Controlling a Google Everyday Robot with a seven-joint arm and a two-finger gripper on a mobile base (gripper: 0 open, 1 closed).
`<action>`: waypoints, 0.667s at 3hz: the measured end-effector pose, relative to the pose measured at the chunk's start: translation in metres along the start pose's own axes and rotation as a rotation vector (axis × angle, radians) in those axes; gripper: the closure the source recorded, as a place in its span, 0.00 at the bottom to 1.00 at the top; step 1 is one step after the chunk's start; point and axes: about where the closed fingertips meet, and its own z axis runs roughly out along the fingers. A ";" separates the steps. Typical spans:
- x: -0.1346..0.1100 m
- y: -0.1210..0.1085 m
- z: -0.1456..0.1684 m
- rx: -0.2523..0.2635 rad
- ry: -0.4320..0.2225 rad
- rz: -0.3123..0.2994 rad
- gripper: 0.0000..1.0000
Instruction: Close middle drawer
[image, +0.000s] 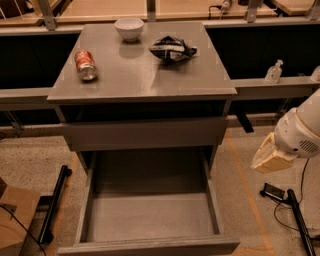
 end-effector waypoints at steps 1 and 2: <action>0.000 0.000 0.000 0.000 0.000 0.000 1.00; 0.002 0.009 0.036 -0.089 0.021 0.003 1.00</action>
Offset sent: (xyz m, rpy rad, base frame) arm -0.0205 0.0340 -0.0969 0.0229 0.2549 0.0783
